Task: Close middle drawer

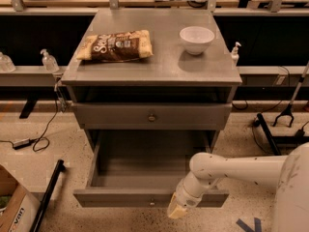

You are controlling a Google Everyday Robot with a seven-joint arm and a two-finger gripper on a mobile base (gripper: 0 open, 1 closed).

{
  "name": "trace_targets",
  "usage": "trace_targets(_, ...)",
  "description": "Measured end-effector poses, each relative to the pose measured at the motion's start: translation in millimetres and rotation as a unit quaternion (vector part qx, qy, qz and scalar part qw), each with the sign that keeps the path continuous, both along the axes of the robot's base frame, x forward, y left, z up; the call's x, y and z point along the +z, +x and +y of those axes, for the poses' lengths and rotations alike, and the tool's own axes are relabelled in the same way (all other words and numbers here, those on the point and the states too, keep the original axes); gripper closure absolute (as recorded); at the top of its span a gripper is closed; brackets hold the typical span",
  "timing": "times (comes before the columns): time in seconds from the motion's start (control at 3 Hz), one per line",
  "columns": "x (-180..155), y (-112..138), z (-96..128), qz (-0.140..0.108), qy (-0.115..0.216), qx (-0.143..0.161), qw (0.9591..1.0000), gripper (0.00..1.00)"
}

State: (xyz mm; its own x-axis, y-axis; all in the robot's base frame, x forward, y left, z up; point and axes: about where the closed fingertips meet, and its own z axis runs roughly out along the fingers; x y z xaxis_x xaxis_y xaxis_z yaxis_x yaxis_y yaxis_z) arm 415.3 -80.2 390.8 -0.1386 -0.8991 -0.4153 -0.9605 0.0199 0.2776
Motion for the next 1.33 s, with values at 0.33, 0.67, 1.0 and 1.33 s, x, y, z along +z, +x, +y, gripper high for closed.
trace_targets(0.33, 0, 0, 0, 0.0, 0.0, 0.0, 1.0, 1.0)
trace_targets(0.67, 0, 1, -1, 0.0, 0.002, -0.003, 1.0, 1.0)
trace_targets(1.0, 1, 2, -1, 0.0, 0.002, -0.003, 1.0, 1.0)
trace_targets(1.33, 7, 24, -1, -0.033, 0.018, -0.004, 0.9993, 1.0)
